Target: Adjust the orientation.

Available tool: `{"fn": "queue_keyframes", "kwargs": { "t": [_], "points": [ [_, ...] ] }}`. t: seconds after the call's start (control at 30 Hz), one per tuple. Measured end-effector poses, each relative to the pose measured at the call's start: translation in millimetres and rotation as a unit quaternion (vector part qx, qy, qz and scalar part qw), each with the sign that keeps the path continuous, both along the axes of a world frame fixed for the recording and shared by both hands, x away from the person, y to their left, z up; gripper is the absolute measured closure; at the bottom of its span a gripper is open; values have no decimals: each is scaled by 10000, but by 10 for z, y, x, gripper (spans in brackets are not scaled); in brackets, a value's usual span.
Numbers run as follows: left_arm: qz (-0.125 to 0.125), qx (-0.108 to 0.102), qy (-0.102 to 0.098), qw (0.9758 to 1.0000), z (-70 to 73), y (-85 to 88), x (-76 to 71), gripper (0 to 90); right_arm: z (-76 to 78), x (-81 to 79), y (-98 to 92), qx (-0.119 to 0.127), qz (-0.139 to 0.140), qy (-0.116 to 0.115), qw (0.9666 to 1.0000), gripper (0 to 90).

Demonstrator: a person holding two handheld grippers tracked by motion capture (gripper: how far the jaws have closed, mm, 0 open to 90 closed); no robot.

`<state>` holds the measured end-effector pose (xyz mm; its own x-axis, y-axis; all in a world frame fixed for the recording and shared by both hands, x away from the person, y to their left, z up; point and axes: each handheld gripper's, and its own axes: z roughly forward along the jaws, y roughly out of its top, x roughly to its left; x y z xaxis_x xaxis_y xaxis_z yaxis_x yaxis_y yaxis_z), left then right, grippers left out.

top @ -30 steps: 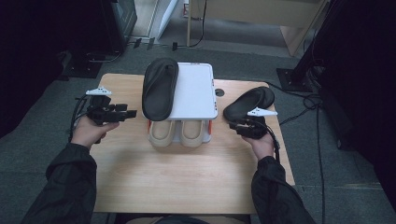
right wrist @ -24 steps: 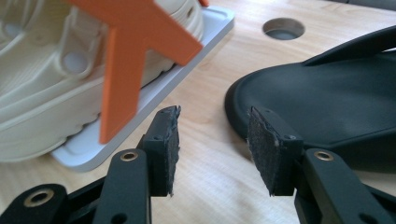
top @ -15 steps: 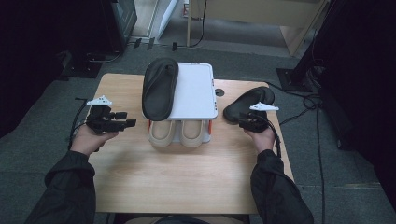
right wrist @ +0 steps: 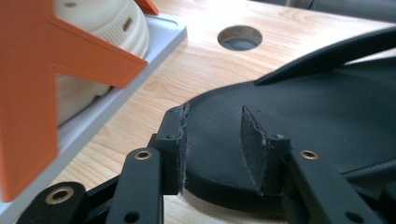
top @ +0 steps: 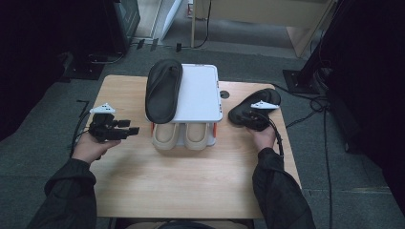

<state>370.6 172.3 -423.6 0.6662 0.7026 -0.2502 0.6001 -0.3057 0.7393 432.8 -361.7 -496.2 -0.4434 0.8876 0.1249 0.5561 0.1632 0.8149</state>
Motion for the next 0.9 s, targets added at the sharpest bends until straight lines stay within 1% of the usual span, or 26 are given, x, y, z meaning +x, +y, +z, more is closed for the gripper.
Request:
{"fn": "queue_keyframes", "kwargs": {
  "t": [0.1,0.13,0.2,0.27,0.33,0.4,0.57,0.63,0.7,0.77,0.87,0.9],
  "points": [
    [2,22,19,10000,-17,5,-2,398,-67,25,5,-125,-2,177,9998,621],
    [-1,24,35,10000,-21,10,1,398,-82,22,-2,-122,17,170,9998,624],
    [27,4,46,10000,-25,13,4,398,-80,15,-19,-40,-18,224,9997,621],
    [34,1,44,10000,-26,13,8,398,-85,3,-40,-1,5,266,9996,616],
    [7,7,36,10000,-24,11,15,398,-90,-10,-65,60,11,299,9995,611],
    [9,9,41,10000,-26,6,21,398,-101,-43,-85,15,45,220,9997,614],
    [-8,42,42,10000,-31,-6,42,398,-94,-124,-132,-96,103,178,9997,614],
    [-12,42,54,10000,-32,-6,51,398,-85,-159,-157,-109,131,222,9996,613],
    [-35,42,44,10000,-34,-7,61,398,-85,-205,-188,-148,152,201,9996,611],
    [-23,23,49,10000,-34,-13,71,398,-86,-252,-230,-149,148,197,9996,610],
    [-36,22,49,10000,-38,-21,90,398,-76,-311,-269,-121,124,258,9995,607],
    [-51,23,46,10000,-39,-22,98,398,-76,-332,-276,-119,125,242,9996,607]
  ]
}}
